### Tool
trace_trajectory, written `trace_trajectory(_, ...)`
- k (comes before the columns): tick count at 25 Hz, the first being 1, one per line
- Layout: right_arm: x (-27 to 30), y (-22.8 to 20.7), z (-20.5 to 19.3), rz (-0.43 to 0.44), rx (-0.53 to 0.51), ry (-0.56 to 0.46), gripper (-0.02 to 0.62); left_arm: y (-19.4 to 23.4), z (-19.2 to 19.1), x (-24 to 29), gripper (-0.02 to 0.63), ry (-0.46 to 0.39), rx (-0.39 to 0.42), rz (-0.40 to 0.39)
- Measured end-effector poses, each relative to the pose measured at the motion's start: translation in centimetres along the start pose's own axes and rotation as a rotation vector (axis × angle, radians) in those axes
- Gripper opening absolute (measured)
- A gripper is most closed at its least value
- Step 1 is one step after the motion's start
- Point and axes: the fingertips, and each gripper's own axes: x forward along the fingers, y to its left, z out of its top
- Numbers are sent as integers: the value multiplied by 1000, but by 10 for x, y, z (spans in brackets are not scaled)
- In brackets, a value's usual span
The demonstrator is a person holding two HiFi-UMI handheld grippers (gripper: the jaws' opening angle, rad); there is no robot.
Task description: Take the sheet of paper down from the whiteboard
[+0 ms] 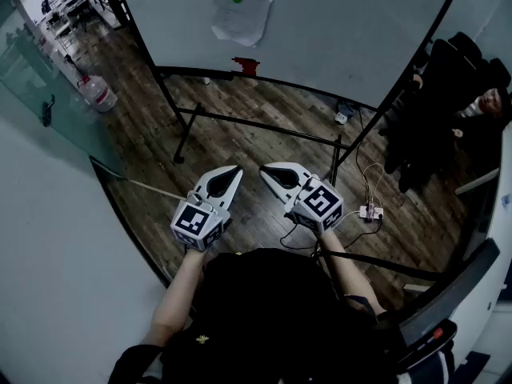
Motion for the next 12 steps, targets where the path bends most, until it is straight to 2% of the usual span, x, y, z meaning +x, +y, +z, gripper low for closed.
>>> trace_trajectory(12, -9, 2, 0, 21, 20, -20, 11, -6, -2, 3, 26, 5, -6, 14)
